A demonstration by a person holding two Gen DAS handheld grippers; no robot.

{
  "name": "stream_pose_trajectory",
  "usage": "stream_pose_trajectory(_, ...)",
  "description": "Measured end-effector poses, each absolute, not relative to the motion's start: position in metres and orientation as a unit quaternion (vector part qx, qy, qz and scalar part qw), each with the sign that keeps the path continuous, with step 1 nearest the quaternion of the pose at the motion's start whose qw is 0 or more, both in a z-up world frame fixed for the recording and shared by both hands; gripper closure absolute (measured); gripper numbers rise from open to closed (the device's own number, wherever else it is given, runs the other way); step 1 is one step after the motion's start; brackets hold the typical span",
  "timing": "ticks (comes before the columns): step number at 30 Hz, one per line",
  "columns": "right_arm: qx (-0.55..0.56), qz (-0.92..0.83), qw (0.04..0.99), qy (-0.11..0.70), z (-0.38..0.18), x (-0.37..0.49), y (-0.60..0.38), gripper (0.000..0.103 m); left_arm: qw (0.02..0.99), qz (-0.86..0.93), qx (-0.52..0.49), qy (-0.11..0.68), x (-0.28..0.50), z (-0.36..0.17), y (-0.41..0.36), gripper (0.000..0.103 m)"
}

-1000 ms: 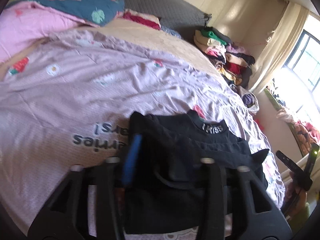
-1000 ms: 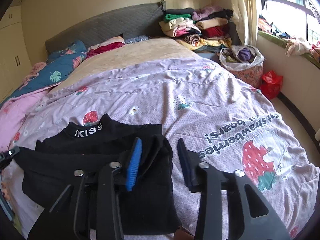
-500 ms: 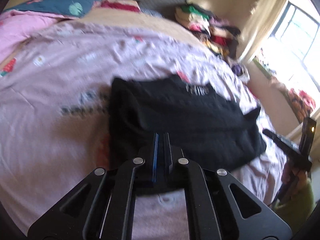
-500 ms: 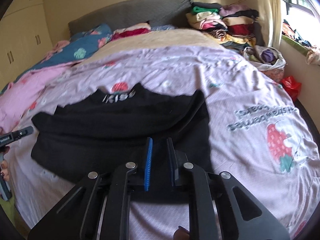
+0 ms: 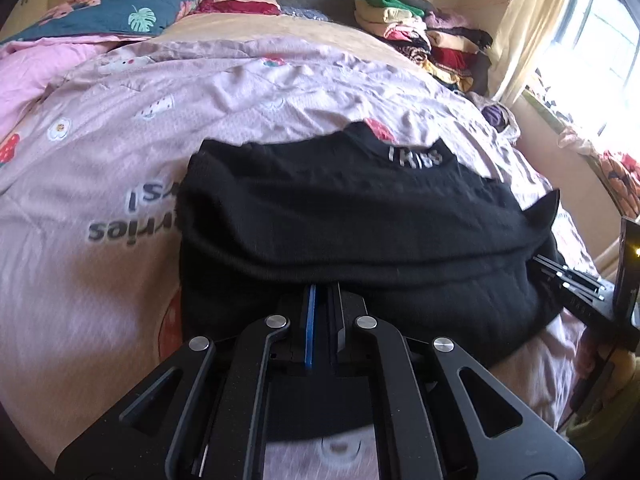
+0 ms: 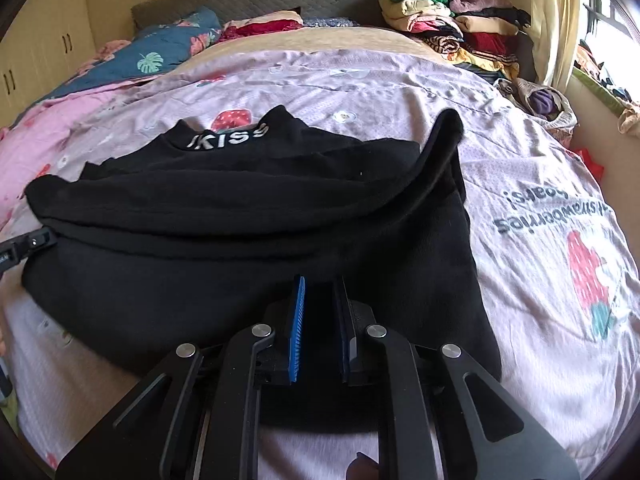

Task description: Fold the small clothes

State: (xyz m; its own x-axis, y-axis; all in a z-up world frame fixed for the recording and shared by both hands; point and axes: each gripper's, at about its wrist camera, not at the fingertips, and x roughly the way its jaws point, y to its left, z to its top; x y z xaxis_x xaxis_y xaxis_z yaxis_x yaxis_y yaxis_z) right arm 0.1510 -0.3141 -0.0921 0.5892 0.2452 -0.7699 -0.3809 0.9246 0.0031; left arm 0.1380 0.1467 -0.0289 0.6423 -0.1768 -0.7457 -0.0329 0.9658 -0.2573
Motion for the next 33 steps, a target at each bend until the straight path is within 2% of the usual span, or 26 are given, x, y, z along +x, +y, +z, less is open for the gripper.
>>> stream_pose_trajectory(15, -0.079, 0.149, 0.902, 0.397, -0.070, 0.217, -0.310, 0.090, 0.904, 0.006, -0.177, 0.390, 0.194, -0.016, 0.179, 0.102)
stream_pose_trajectory(17, -0.071, 0.139, 0.907, 0.392, -0.064, 0.223, -0.318, 0.089, 0.908, 0.016, -0.182, 0.377, 0.195, -0.009, 0.186, 0.096)
stream_pose_trajectory(19, -0.063, 0.134, 0.910, 0.388, -0.060, 0.224, -0.328, 0.089, 0.911, 0.025, -0.191, 0.364, 0.194, -0.001, 0.196, 0.084)
stream_pose_trajectory(21, -0.052, 0.124, 0.912, 0.386, -0.058, 0.224, -0.342, 0.083, 0.914, 0.034, -0.192, 0.355, 0.191, 0.003, 0.203, 0.080)
stream_pose_trajectory(22, -0.045, 0.120, 0.913, 0.387, -0.058, 0.224, -0.350, 0.075, 0.914, 0.040, -0.192, 0.355, 0.191, 0.002, 0.207, 0.078)
stream_pose_trajectory(27, -0.029, 0.119, 0.903, 0.411, -0.062, 0.236, -0.370, 0.062, 0.900, 0.048, -0.204, 0.381, 0.193, -0.015, 0.222, 0.068)
stream_pose_trajectory(30, -0.046, 0.127, 0.896, 0.423, -0.068, 0.242, -0.365, 0.058, 0.894, 0.033, -0.205, 0.398, 0.202, -0.027, 0.220, 0.070)
stream_pose_trajectory(33, -0.056, 0.133, 0.888, 0.437, -0.076, 0.248, -0.358, 0.057, 0.894, 0.024, -0.202, 0.399, 0.205, -0.033, 0.215, 0.095)
